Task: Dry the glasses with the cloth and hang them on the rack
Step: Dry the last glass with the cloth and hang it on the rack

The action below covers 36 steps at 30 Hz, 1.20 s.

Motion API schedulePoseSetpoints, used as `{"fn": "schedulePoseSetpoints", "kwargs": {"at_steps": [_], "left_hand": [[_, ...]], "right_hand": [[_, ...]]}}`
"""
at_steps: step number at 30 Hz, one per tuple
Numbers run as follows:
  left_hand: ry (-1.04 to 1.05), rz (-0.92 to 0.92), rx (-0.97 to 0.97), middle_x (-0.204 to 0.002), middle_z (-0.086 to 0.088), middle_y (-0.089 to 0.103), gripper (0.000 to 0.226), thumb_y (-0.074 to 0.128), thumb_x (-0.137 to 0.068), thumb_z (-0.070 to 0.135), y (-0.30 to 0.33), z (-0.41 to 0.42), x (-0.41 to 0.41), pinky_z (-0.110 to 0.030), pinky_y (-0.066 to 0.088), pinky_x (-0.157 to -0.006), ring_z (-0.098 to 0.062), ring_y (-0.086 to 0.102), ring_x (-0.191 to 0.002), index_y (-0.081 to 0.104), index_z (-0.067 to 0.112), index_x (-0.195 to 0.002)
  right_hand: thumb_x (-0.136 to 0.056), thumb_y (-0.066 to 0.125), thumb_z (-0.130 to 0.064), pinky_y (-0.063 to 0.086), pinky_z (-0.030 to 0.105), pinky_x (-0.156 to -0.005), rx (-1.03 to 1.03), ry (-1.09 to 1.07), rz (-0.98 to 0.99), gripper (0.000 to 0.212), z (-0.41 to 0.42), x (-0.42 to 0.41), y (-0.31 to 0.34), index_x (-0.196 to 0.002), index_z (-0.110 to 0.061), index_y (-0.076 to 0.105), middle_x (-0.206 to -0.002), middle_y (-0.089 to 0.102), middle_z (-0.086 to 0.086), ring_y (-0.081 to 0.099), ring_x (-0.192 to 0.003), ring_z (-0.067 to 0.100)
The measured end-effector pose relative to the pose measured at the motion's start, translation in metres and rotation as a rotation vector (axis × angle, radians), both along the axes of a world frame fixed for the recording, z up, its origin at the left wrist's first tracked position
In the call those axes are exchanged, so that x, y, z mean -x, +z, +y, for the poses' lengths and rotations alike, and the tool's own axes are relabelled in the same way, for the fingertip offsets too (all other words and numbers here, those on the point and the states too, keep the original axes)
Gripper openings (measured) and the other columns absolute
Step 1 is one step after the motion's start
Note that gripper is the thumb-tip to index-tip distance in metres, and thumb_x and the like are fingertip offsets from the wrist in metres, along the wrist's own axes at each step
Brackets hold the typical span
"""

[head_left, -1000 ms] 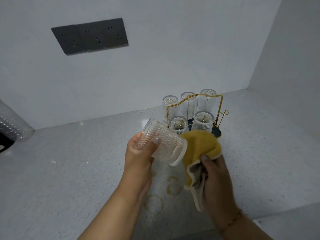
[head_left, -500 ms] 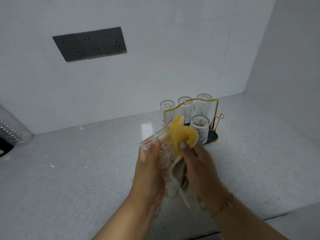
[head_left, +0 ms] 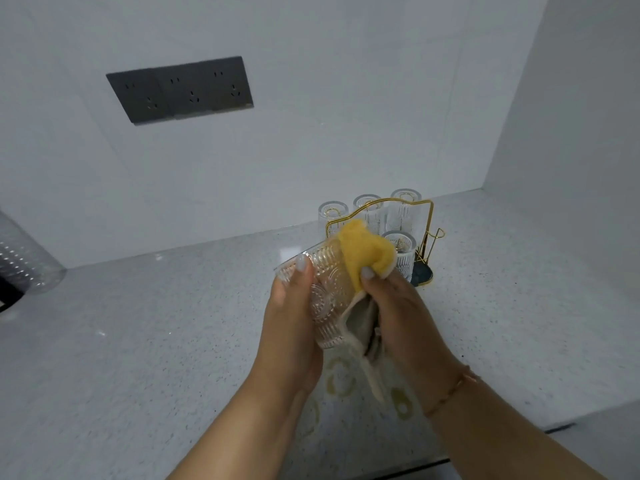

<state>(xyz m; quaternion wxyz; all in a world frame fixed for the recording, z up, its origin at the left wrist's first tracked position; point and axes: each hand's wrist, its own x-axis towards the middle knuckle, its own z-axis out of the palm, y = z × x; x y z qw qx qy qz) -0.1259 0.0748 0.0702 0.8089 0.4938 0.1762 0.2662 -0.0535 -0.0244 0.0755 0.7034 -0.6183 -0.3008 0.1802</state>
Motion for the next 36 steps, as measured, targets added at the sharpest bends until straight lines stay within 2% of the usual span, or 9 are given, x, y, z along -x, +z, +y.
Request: {"fn": "schedulePoseSetpoints", "kwargs": {"at_steps": [6, 9, 13, 20, 24, 25, 27, 30, 36], "left_hand": [[0.017, 0.033, 0.088, -0.123, -0.020, 0.067, 0.080, 0.062, -0.080, 0.060, 0.000, 0.008, 0.000, -0.044, 0.058, -0.086, -0.034, 0.068, -0.111, 0.050, 0.004, -0.136], [-0.071, -0.022, -0.007, -0.121, -0.022, 0.067, 0.062, 0.054, -0.091, 0.047, 0.001, 0.000, 0.000, -0.042, 0.058, -0.088, -0.035, 0.067, -0.111, 0.054, 0.000, -0.132], [-0.088, -0.039, -0.106, -0.126, -0.026, 0.063, 0.078, 0.066, -0.082, 0.057, 0.010, -0.002, -0.002, -0.054, 0.051, -0.098, -0.042, 0.063, -0.115, 0.052, 0.000, -0.133], [0.145, 0.160, -0.111, -0.121, -0.015, 0.067, 0.087, 0.065, -0.066, 0.075, -0.002, -0.002, -0.008, -0.056, 0.052, -0.095, -0.031, 0.067, -0.110, 0.054, 0.018, -0.131], [0.098, 0.077, -0.126, -0.097, -0.030, 0.059, 0.101, 0.069, -0.068, 0.073, -0.002, -0.010, -0.006, -0.043, 0.056, -0.053, -0.043, 0.061, -0.067, 0.046, -0.006, -0.126], [0.066, 0.050, -0.125, -0.101, -0.032, 0.060, 0.104, 0.073, -0.069, 0.070, 0.000, -0.009, -0.006, -0.049, 0.057, -0.057, -0.047, 0.062, -0.070, 0.044, -0.010, -0.128], [0.014, 0.016, -0.077, -0.119, -0.035, 0.060, 0.098, 0.079, -0.070, 0.059, 0.004, -0.007, -0.003, -0.066, 0.051, -0.087, -0.054, 0.063, -0.101, 0.044, -0.008, -0.133], [-0.020, -0.002, -0.059, -0.125, -0.033, 0.060, 0.089, 0.078, -0.072, 0.051, 0.009, -0.009, 0.000, -0.064, 0.048, -0.097, -0.049, 0.062, -0.112, 0.045, -0.004, -0.134], [-0.151, -0.053, -0.069, -0.131, -0.021, 0.062, 0.084, 0.072, -0.074, 0.063, 0.011, -0.003, 0.002, -0.047, 0.052, -0.096, -0.037, 0.062, -0.119, 0.053, 0.008, -0.135]], "right_hand": [[-0.091, 0.047, -0.027, 0.032, 0.030, -0.111, 0.063, -0.076, -0.628, 0.050, -0.004, 0.032, -0.012, -0.138, -0.041, 0.038, -0.145, 0.041, -0.017, 0.034, -0.137, 0.004], [-0.093, 0.051, -0.033, 0.042, 0.019, -0.098, 0.020, -0.018, -0.267, 0.030, -0.001, 0.011, 0.004, -0.119, -0.046, 0.050, -0.120, 0.058, -0.029, 0.051, -0.117, -0.008], [-0.089, 0.049, -0.039, 0.045, 0.026, -0.086, -0.034, -0.003, 0.283, 0.009, 0.003, -0.012, -0.003, -0.093, -0.039, 0.057, -0.099, 0.064, -0.014, 0.060, -0.092, 0.004], [-0.080, 0.057, -0.051, 0.048, 0.018, -0.087, -0.167, -0.164, 0.101, 0.022, -0.002, 0.006, -0.012, -0.100, -0.045, 0.060, -0.102, 0.068, -0.029, 0.062, -0.102, -0.004], [-0.089, 0.045, -0.053, 0.042, 0.007, -0.089, -0.052, -0.236, -0.293, 0.039, 0.002, 0.025, -0.016, -0.125, -0.040, 0.048, -0.123, 0.058, -0.023, 0.053, -0.114, -0.009], [-0.090, 0.044, -0.051, 0.042, 0.008, -0.090, -0.043, -0.226, -0.324, 0.038, 0.001, 0.027, -0.015, -0.127, -0.040, 0.046, -0.125, 0.057, -0.022, 0.052, -0.114, -0.009], [-0.091, 0.044, -0.052, 0.049, 0.013, -0.084, -0.029, -0.188, -0.185, 0.026, -0.002, 0.022, -0.004, -0.114, -0.044, 0.053, -0.103, 0.065, -0.031, 0.060, -0.098, -0.010], [-0.079, 0.046, -0.051, 0.053, 0.016, -0.076, -0.081, -0.033, 0.150, 0.027, -0.005, 0.004, 0.007, -0.096, -0.037, 0.062, -0.086, 0.072, -0.025, 0.067, -0.085, -0.005], [-0.080, 0.059, -0.050, 0.039, 0.051, -0.106, -0.231, 0.052, 0.504, 0.056, -0.001, -0.003, -0.006, -0.125, -0.018, 0.060, -0.122, 0.066, 0.007, 0.059, -0.117, 0.028]]}}
